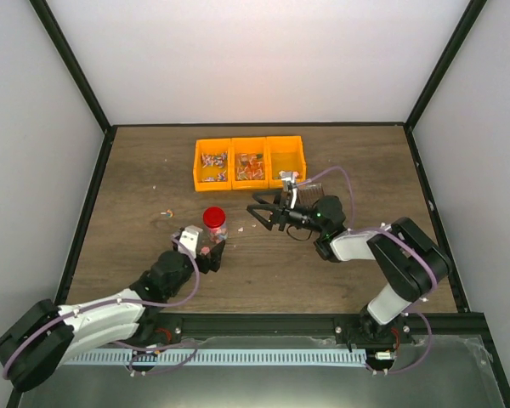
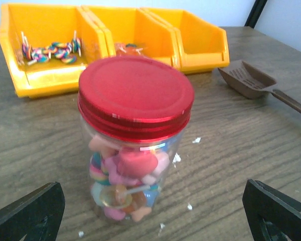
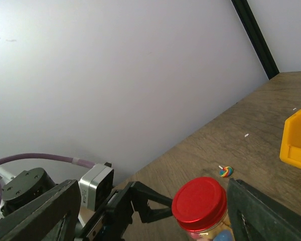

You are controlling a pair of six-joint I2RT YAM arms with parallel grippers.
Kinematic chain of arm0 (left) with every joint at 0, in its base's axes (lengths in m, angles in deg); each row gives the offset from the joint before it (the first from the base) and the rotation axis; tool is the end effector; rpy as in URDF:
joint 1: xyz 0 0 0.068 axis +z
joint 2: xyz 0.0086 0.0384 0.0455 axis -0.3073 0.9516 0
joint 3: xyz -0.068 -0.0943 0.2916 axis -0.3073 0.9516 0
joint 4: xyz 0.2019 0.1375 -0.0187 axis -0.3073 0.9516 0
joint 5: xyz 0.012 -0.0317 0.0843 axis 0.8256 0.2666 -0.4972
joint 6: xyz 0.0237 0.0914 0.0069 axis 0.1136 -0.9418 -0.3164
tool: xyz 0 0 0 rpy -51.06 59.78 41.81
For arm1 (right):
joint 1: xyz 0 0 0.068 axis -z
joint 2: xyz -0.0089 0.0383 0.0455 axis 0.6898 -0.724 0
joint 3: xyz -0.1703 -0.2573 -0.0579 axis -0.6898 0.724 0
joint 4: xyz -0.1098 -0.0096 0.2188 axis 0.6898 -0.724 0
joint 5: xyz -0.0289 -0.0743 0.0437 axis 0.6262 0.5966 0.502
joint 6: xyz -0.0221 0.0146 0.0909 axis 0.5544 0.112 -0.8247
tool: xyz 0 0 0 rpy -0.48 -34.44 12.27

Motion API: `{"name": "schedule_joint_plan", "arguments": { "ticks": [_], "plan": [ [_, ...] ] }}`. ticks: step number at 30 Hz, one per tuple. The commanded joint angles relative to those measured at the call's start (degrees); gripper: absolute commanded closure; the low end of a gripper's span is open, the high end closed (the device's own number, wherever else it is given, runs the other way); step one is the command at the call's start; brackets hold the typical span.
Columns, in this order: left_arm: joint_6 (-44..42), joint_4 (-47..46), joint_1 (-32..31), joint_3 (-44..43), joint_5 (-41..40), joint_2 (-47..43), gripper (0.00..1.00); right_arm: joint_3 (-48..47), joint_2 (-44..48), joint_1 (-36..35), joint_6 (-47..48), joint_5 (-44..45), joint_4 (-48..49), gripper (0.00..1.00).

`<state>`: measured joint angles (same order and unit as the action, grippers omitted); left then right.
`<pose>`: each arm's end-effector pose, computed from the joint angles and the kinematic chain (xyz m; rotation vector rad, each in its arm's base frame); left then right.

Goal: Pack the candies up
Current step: Screw the bottle lid onto the packing bottle.

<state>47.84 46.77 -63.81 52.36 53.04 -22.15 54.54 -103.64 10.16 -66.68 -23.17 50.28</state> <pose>0.1321 -0.1033 0.1689 0.3342 1.8494 -0.4697 0.2459 0.2294 0.2777 -0.5848 1.4877 1.5080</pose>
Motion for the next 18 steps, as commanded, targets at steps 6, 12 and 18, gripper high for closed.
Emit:
{"name": "schedule_joint_plan", "arguments": {
  "ticks": [6, 12, 18],
  "plan": [
    [-6.5, -14.8, 1.1, 2.5, 0.1, 3.9, 0.05, 0.6, 4.4, 0.3, 3.6, -0.3, -3.1, 0.19],
    [-7.4, -18.5, 3.2, 1.9, 3.7, 10.8, 0.03, -0.9, 2.2, 0.3, 3.2, -1.2, -2.9, 0.19],
    [-8.3, -26.1, 5.3, 1.4, 6.7, 18.9, 0.05, -1.9, -0.4, 0.4, 2.9, -1.9, -1.0, 0.19]
  ]
}}
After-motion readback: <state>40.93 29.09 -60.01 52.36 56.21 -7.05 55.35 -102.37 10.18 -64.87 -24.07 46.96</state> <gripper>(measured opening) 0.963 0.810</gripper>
